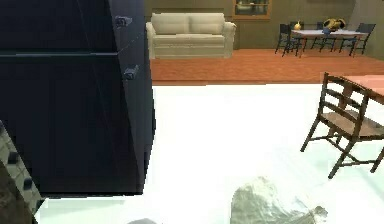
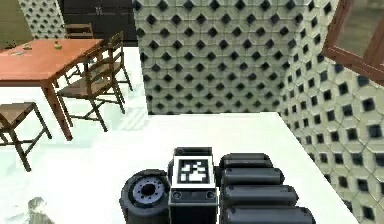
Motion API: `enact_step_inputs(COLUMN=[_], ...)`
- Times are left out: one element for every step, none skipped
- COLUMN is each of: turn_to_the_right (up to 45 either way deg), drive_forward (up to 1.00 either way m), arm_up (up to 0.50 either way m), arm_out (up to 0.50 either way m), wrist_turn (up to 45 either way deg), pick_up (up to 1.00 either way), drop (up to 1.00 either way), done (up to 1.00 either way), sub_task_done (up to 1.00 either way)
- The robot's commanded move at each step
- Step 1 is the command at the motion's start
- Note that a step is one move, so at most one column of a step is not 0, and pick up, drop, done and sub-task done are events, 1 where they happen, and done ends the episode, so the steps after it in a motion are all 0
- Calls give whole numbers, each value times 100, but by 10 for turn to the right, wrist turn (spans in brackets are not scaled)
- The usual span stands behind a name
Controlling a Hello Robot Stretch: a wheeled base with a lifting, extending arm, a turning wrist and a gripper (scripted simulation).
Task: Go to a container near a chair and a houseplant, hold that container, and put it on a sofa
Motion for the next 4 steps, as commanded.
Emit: enact_step_inputs(turn_to_the_right=[0, 0, 0, 0], drive_forward=[100, 100, 100, 100], arm_up=[0, 0, 0, 0], arm_out=[0, 0, 0, 0], wrist_turn=[0, 0, 0, 0], pick_up=[0, 0, 0, 0], drop=[0, 0, 0, 0], done=[0, 0, 0, 0], sub_task_done=[0, 0, 0, 0])
